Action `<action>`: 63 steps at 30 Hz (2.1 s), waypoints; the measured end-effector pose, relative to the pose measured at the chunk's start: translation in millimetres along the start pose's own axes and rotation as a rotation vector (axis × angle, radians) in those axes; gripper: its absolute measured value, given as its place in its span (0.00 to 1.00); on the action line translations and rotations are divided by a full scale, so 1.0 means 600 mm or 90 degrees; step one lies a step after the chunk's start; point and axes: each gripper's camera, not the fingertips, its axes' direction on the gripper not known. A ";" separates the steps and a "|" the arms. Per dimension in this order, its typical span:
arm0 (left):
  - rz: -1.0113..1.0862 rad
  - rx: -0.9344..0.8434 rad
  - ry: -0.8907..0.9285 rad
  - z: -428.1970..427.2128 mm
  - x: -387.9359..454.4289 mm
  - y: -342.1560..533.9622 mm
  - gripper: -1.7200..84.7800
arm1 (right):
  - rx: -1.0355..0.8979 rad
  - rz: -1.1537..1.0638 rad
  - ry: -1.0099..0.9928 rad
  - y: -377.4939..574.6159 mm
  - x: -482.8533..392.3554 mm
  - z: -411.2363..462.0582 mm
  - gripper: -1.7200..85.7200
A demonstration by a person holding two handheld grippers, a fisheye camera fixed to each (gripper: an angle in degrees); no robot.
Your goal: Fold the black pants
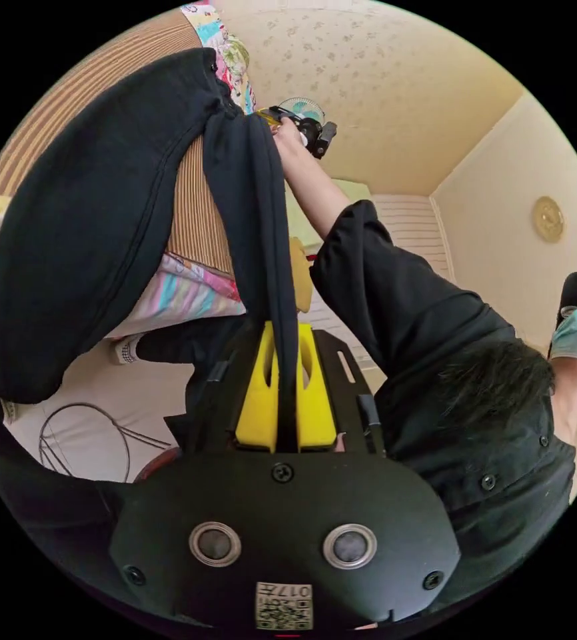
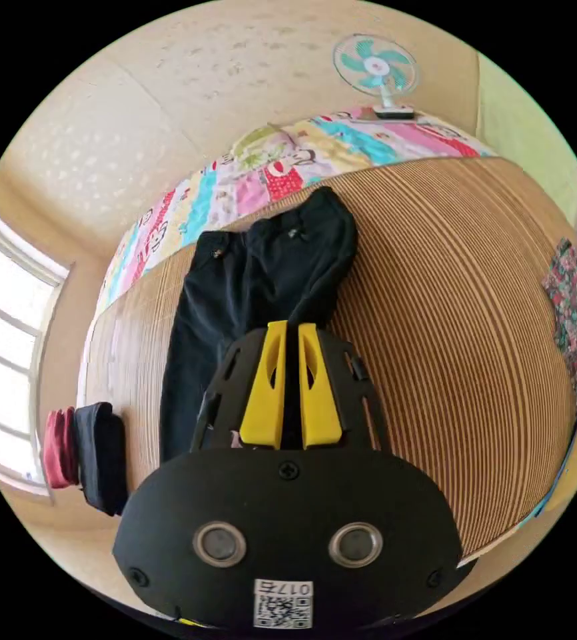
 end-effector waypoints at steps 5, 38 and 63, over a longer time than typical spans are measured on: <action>-0.021 0.068 -0.113 -0.136 0.007 0.018 0.08 | -0.023 -0.157 -0.129 0.022 -0.250 0.049 0.10; -0.052 0.074 -0.337 -0.064 -0.139 -0.070 0.16 | -0.287 -0.098 -0.468 0.632 0.055 -0.078 0.13; -0.005 -0.012 -0.295 0.139 -0.161 -0.046 0.17 | -0.254 -0.040 -0.560 0.462 0.206 -0.251 0.13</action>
